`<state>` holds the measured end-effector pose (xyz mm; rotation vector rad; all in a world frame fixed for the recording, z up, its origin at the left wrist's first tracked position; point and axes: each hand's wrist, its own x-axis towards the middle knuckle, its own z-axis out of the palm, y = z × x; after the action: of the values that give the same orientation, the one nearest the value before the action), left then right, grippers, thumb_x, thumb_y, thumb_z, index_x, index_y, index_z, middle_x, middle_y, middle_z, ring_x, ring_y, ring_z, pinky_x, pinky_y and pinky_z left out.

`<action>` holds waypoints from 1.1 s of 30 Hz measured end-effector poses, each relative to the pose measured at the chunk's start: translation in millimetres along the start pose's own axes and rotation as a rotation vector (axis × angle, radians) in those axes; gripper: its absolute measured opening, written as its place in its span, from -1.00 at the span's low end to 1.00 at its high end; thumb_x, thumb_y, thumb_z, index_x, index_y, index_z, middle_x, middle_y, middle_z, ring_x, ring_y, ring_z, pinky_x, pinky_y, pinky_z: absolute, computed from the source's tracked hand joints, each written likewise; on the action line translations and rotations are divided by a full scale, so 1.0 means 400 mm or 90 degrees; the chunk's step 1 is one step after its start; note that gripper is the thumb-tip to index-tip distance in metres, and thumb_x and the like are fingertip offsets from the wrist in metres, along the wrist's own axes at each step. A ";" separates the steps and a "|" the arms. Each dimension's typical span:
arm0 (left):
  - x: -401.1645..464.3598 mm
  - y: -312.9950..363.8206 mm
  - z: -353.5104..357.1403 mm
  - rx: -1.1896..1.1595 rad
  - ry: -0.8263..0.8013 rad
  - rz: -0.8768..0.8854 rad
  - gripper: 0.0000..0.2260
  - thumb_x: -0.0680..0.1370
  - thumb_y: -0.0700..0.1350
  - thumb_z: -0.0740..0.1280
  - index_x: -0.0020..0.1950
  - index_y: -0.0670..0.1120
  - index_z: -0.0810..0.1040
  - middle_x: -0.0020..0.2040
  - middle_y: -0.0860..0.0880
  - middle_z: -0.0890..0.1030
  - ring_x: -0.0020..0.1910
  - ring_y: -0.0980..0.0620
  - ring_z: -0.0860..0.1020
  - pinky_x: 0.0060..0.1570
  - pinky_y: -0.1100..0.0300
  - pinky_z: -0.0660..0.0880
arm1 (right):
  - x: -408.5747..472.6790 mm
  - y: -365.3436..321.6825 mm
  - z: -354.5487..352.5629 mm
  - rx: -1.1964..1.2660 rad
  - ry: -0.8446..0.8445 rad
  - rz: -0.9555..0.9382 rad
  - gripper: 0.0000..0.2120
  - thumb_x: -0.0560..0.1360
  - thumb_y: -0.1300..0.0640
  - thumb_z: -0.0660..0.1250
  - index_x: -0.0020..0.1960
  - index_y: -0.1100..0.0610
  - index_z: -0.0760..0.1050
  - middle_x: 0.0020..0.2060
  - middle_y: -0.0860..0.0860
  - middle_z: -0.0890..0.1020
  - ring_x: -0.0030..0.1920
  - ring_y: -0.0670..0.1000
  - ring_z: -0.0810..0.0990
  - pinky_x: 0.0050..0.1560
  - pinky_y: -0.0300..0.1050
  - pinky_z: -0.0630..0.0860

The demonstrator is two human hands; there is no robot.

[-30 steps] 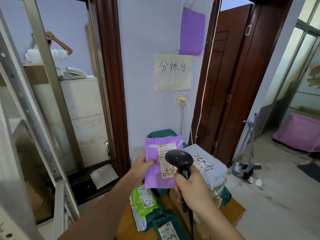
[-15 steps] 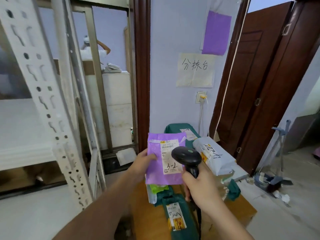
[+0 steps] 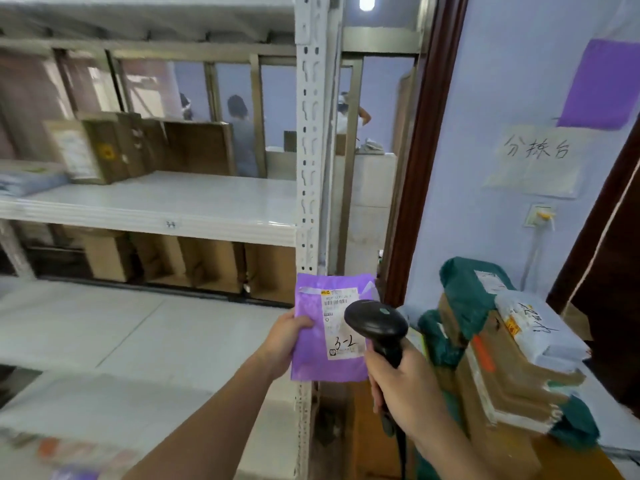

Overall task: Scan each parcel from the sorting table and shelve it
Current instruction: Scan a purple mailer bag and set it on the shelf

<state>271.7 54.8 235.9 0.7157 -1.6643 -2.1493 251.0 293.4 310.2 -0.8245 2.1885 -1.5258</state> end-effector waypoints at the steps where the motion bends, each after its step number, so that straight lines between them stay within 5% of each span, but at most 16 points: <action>1: -0.019 0.008 -0.036 -0.010 0.015 0.010 -0.69 0.60 -0.28 0.27 0.33 -0.19 0.56 0.16 -0.21 0.71 0.12 -0.25 0.69 0.15 -0.18 0.61 | -0.004 -0.013 0.026 -0.002 -0.009 -0.010 -0.84 0.61 0.08 0.31 -0.12 0.12 0.46 -0.53 0.06 0.48 -0.52 0.03 0.49 -0.35 0.05 0.52; 5: -0.113 0.065 -0.174 -0.043 0.078 0.049 -0.66 0.53 -0.27 0.31 0.30 -0.19 0.57 0.16 -0.22 0.71 0.14 -0.28 0.68 0.21 -0.22 0.59 | -0.019 -0.084 0.141 -0.007 -0.046 -0.042 -0.86 0.58 0.05 0.34 -0.12 0.07 0.52 -0.45 0.08 0.55 -0.44 0.01 0.53 -0.29 0.14 0.55; 9: -0.201 0.123 -0.341 -0.058 0.146 0.084 -0.67 0.54 -0.30 0.28 0.31 -0.22 0.57 0.16 -0.24 0.71 0.12 -0.28 0.69 0.14 -0.18 0.62 | -0.039 -0.175 0.261 0.006 -0.105 -0.065 -0.88 0.61 0.10 0.30 -0.09 0.11 0.50 -0.51 0.07 0.52 -0.53 -0.02 0.49 -0.44 -0.12 0.49; 14: -0.300 0.198 -0.531 -0.073 0.209 0.122 -0.70 0.58 -0.37 0.20 0.24 -0.20 0.60 0.11 -0.21 0.73 0.03 -0.20 0.71 0.04 -0.06 0.64 | -0.062 -0.286 0.407 0.016 -0.146 -0.086 -0.85 0.61 0.02 0.29 -0.05 0.09 0.48 -0.53 0.03 0.50 -0.53 -0.03 0.48 -0.41 -0.15 0.51; 18: -0.350 0.244 -0.671 -0.059 0.246 0.140 -0.70 0.59 -0.33 0.21 0.27 -0.19 0.59 0.16 -0.20 0.72 0.15 -0.27 0.68 0.19 -0.17 0.61 | -0.068 -0.349 0.504 0.041 -0.187 -0.105 -0.85 0.62 0.04 0.27 -0.05 0.11 0.45 -0.51 0.05 0.49 -0.50 0.00 0.47 -0.36 -0.16 0.53; 28: -0.331 0.352 -0.925 -0.087 0.296 0.199 -0.61 0.47 -0.25 0.33 0.31 -0.19 0.57 0.19 -0.22 0.70 0.20 -0.33 0.64 0.28 -0.29 0.54 | 0.011 -0.471 0.714 0.053 -0.208 -0.140 -0.94 0.59 0.21 0.24 -0.05 0.13 0.47 -0.51 0.06 0.47 -0.49 0.04 0.44 -0.37 -0.11 0.49; 33: -0.236 0.429 -1.035 -0.095 0.285 0.221 -0.70 0.58 -0.33 0.23 0.28 -0.19 0.58 0.18 -0.22 0.70 0.13 -0.28 0.67 0.14 -0.15 0.61 | 0.116 -0.511 0.813 0.065 -0.198 -0.153 -0.95 0.58 0.22 0.24 -0.05 0.13 0.45 -0.52 0.04 0.46 -0.50 0.03 0.43 -0.45 -0.16 0.42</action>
<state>577.5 -269.9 339.5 0.7341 -1.2710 -1.6981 457.7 -24.9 385.5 -1.2352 1.8266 -1.4841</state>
